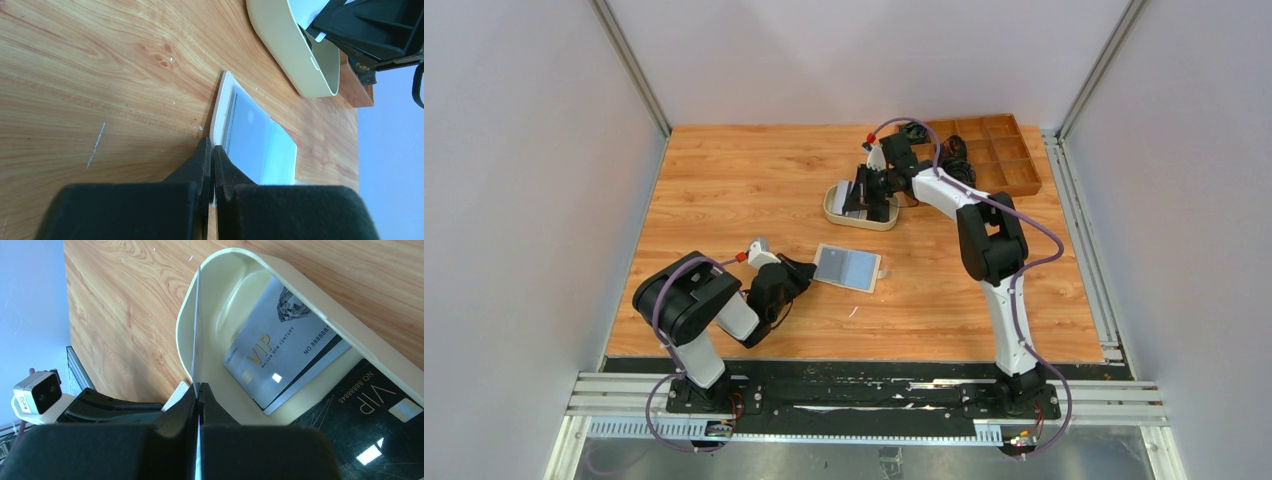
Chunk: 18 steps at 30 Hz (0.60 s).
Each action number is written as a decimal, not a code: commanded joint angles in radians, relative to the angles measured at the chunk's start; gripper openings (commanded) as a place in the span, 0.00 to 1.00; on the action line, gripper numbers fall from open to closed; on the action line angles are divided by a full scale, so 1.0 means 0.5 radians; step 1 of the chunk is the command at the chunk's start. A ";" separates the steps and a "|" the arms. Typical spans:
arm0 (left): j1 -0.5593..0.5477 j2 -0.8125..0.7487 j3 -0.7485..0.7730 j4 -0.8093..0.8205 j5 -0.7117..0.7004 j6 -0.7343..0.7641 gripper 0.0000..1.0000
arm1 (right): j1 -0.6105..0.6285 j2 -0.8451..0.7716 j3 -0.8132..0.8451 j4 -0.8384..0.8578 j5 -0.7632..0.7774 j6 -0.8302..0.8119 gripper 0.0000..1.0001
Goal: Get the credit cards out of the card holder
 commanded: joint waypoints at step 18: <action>-0.013 0.062 0.010 -0.028 0.039 0.025 0.00 | -0.021 0.066 0.068 -0.353 0.176 -0.175 0.32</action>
